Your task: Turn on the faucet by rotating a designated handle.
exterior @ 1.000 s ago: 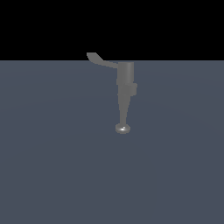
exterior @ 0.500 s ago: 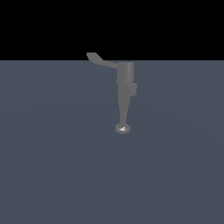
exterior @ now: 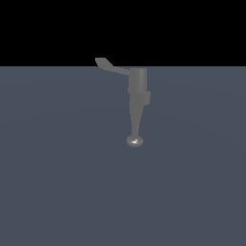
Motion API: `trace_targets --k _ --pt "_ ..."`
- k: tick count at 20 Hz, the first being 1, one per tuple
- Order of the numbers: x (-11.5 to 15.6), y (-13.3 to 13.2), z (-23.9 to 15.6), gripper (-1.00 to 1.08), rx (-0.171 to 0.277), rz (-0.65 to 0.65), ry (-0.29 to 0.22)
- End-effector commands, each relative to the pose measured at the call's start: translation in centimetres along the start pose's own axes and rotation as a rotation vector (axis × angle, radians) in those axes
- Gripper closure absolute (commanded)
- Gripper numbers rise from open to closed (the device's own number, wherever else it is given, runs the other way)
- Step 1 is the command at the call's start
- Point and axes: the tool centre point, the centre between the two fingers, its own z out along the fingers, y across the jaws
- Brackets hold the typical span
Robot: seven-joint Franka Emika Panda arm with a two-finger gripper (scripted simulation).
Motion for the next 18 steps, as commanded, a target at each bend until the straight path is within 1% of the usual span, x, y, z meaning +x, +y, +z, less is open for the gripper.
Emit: trace_targets --k 1,18 --pt "1.2 -0.6 0.4 1.08 -0.006 0.06 0.001" --pt "8.7 -4.6 4.5 1.08 -0.029 0.455 0.01"
